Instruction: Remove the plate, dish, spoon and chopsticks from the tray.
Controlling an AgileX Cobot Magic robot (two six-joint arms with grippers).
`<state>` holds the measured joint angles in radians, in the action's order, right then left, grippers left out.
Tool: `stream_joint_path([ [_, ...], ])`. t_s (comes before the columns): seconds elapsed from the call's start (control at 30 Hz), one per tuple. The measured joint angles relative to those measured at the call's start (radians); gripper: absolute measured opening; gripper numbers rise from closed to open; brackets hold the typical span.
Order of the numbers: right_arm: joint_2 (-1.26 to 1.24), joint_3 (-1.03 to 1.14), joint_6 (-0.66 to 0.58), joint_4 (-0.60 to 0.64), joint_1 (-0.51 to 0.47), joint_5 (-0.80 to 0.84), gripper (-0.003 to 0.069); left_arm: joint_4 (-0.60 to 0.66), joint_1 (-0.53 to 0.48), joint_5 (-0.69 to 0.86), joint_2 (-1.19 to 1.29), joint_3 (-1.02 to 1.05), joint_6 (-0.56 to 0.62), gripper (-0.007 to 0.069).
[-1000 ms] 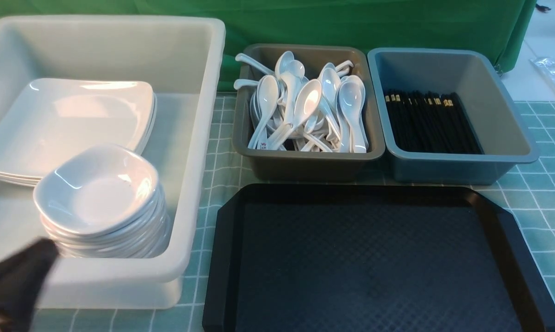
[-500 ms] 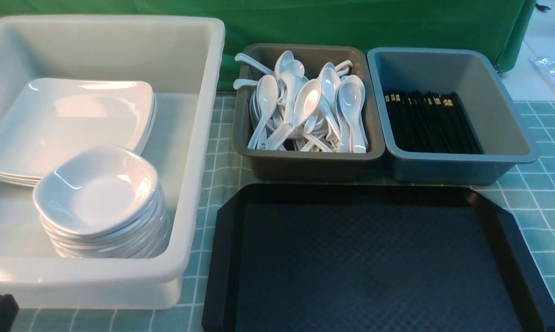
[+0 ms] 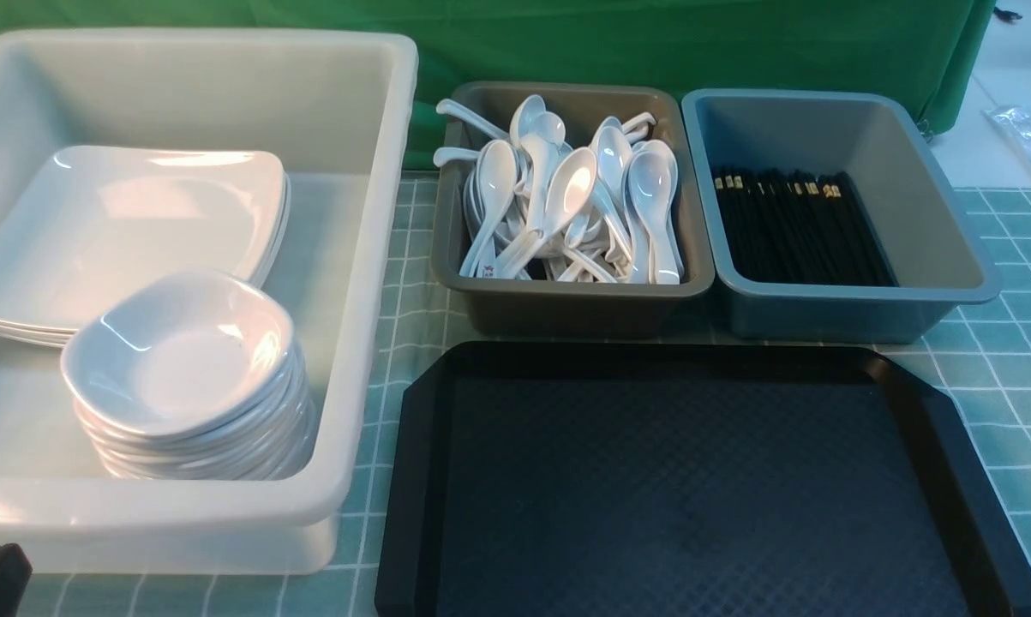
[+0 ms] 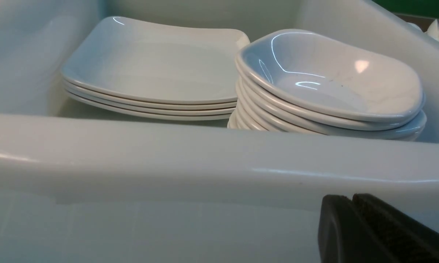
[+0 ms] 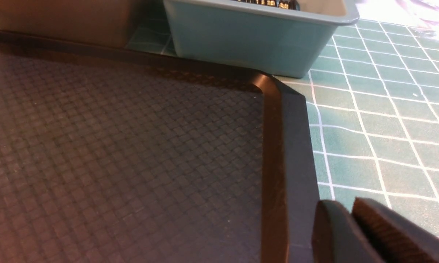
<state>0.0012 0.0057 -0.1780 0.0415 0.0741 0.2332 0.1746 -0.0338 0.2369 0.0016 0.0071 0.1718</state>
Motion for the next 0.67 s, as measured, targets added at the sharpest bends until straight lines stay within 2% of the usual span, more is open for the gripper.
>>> stream_joint_path([
  [0.67, 0.000, 0.000, 0.000, 0.000, 0.000, 0.000, 0.0161, 0.000, 0.000, 0.000, 0.000, 0.000, 0.029, 0.0014],
])
